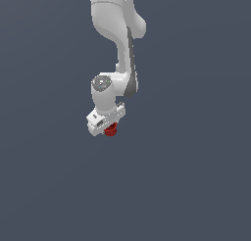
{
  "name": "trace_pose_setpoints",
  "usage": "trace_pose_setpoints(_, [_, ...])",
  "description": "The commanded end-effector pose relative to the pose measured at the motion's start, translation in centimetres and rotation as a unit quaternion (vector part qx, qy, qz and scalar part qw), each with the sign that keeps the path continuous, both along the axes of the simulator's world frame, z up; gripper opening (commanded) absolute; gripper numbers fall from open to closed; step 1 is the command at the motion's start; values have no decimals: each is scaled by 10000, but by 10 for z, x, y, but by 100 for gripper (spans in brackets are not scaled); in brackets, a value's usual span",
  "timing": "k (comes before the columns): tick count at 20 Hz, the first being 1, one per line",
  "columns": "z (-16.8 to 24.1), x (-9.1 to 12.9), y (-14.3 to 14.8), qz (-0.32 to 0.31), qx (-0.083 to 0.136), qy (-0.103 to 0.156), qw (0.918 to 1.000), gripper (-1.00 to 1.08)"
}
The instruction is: Pick up the object and move it to a goal position.
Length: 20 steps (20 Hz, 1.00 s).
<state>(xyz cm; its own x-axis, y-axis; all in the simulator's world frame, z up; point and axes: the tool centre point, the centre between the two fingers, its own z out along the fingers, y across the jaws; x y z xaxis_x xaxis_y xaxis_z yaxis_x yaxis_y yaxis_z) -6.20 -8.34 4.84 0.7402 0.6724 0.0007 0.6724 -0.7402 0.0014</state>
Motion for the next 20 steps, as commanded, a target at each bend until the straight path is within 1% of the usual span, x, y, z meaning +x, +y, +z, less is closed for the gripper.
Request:
trace_pose_setpoints(1, [-1, 0, 1, 2, 3, 8, 10000, -100])
trace_pose_setpoints(6, [1, 0, 1, -1, -1, 0, 10000, -100])
trace_pose_setpoints(10, [9, 5, 10, -1, -1, 0, 10000, -100])
trace_pose_setpoints(15, [31, 15, 34, -1, -1, 0, 10000, -100])
trace_pose_setpoints(20, [63, 31, 69, 0, -2, 2, 10000, -100])
